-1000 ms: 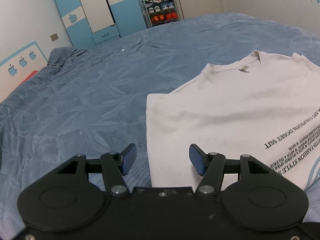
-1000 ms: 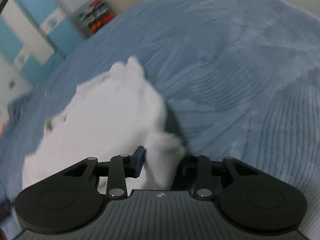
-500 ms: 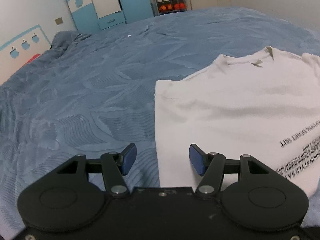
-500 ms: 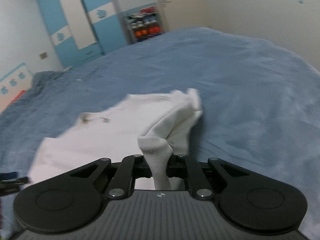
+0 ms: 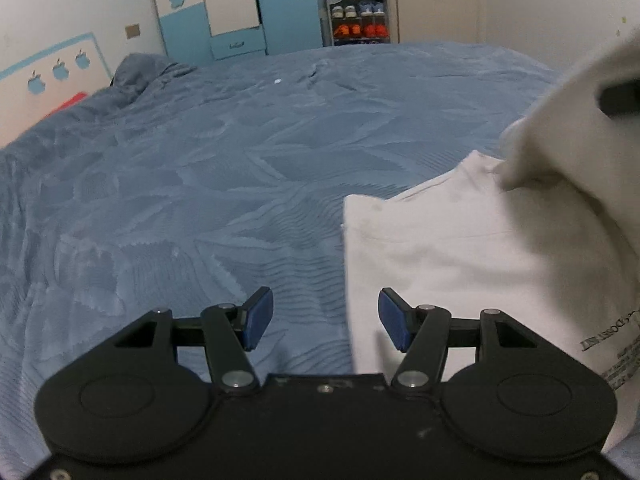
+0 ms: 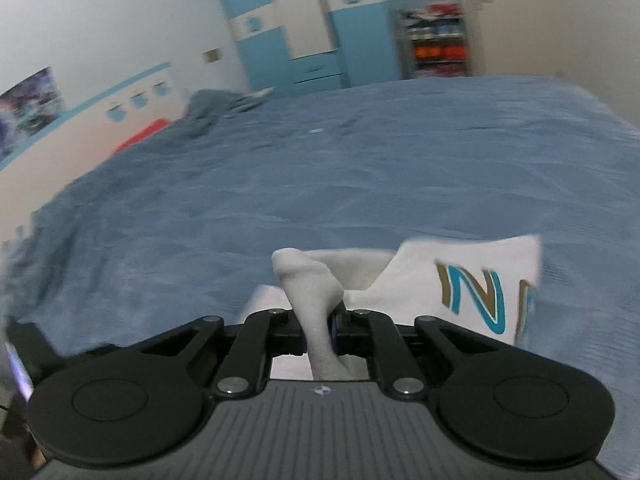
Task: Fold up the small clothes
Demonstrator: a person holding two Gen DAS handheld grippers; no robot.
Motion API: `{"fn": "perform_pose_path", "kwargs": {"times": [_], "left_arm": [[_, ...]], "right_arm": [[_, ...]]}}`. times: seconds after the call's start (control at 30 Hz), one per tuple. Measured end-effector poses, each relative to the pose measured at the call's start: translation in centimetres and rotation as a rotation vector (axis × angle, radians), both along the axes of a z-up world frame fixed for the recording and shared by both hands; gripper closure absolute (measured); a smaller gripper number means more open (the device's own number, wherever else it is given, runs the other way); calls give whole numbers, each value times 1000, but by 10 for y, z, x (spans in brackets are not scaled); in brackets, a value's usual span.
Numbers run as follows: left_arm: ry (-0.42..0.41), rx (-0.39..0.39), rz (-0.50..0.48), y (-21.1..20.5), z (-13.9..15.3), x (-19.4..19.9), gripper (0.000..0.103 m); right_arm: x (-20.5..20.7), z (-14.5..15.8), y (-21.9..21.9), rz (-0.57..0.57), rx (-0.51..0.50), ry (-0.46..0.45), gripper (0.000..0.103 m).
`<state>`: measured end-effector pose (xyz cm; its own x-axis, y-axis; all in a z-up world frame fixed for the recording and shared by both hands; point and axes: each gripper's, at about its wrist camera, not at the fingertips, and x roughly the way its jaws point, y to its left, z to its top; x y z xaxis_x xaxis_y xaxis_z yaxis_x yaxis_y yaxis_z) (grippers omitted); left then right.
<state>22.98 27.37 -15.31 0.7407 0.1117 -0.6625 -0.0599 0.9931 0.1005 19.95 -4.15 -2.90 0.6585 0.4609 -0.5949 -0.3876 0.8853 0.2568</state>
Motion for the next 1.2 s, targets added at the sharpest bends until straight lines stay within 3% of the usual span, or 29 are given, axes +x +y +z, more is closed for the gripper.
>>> {"fn": "perform_pose_path", "kwargs": {"times": [0.17, 0.27, 0.4, 0.47, 0.5, 0.63, 0.77, 0.9, 1.03, 1.1, 1.2], "left_arm": [[16, 8, 48, 37, -1, -6, 43], [30, -12, 80, 58, -4, -12, 43], [65, -15, 112, 76, -17, -21, 43], [83, -20, 128, 83, -25, -26, 43], [91, -26, 136, 86, -29, -27, 43], [127, -49, 165, 92, -44, -29, 43], [123, -35, 154, 88, -39, -30, 43], [100, -42, 130, 77, -23, -32, 43], [86, -89, 81, 58, -5, -32, 43], [85, -120, 35, 44, 0, -33, 43], [114, -180, -56, 22, -5, -30, 43]], "right_arm": [[-14, -13, 65, 171, -26, 43, 93], [-22, -52, 98, 268, -93, 152, 93], [-38, -97, 118, 305, -214, 244, 91], [-48, -111, 123, 327, -281, 244, 88], [-52, -116, 122, 343, -296, 253, 78], [-49, -111, 129, 367, -293, 284, 56], [-44, -88, 129, 406, -278, 289, 53], [-40, -45, 96, 371, -177, 230, 53], [-43, -14, 41, 273, -167, 156, 46], [-43, -12, 12, 203, -173, 136, 36], [-40, -31, -33, 101, -208, 163, 34]]}}
